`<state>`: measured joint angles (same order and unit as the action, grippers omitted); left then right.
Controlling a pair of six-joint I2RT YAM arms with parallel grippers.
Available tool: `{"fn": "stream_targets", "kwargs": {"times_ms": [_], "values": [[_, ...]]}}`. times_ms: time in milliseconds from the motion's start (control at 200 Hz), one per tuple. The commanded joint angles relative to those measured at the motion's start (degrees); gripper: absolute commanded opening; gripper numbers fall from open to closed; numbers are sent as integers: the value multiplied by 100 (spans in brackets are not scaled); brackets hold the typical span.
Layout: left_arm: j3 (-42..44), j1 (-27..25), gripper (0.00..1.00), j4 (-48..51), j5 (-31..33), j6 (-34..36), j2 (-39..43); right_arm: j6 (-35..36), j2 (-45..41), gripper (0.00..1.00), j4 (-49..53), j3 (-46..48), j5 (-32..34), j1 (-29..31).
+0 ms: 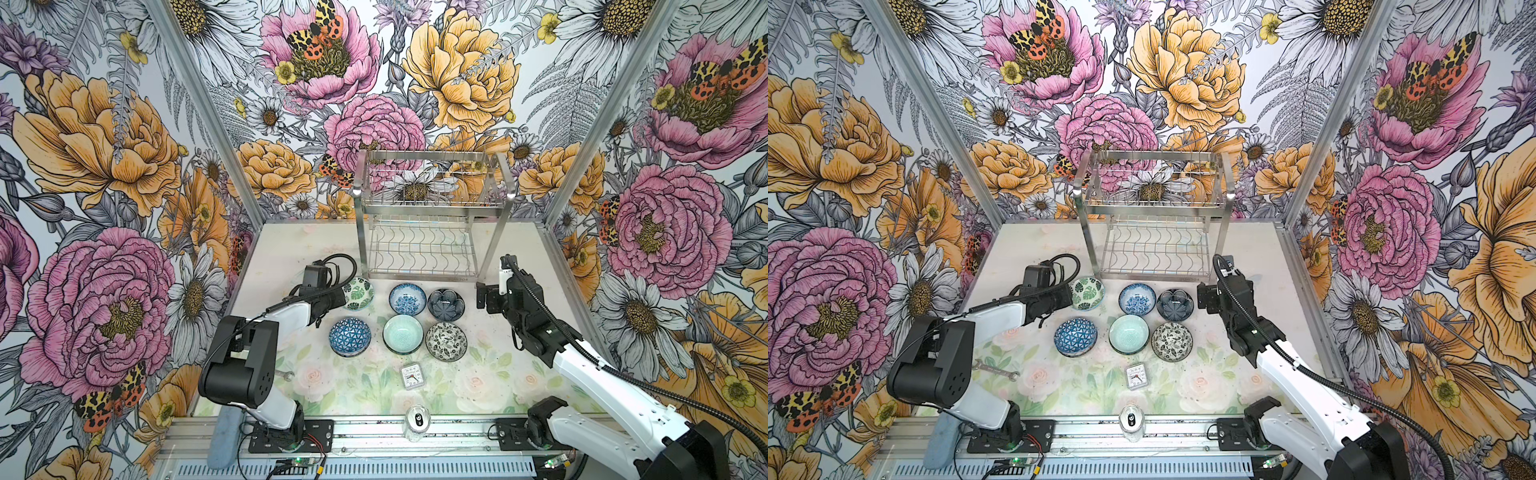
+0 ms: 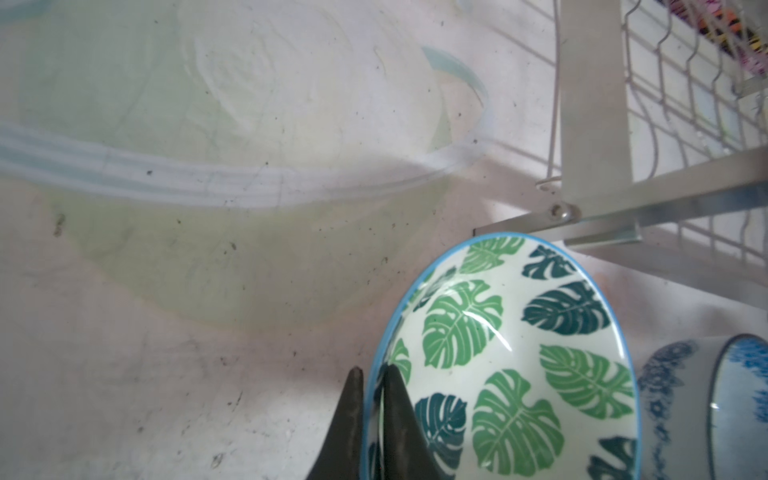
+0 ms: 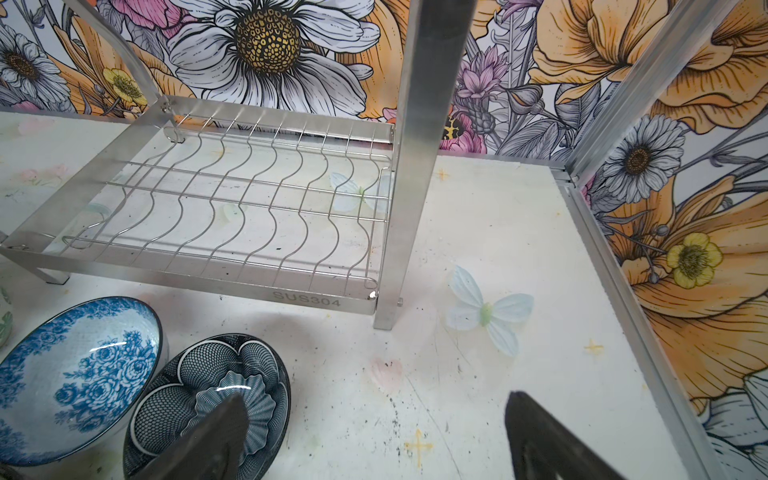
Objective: Load the bowls into the dish rack
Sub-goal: 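Grasp the green leaf bowl rim with the left gripper and lift it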
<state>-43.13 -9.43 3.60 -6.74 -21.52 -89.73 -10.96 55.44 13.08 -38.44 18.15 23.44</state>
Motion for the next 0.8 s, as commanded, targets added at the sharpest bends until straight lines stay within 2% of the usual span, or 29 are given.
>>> {"fn": "stream_targets", "kwargs": {"times_ms": [0, 225, 465, 635, 796], "values": [[-107, 30, 0, -20, 12, 36, -76, -46, -162, 98, -14, -33, -5, 43], [-90, 69, 0, 322, 395, 107, 480, -26, -325, 99, 96, -37, -13, 48], [-101, -135, 0, 920, 1016, 247, 2070, -126, -460, 100, 474, -400, -365, 189], [-84, -1203, 0, 919, 1651, 300, 3163, -408, -560, 100, 477, -917, -817, 913], [-37, -2084, 0, 686, 1834, 79, 3480, -541, -177, 100, 479, -1402, -773, 1704]]}}
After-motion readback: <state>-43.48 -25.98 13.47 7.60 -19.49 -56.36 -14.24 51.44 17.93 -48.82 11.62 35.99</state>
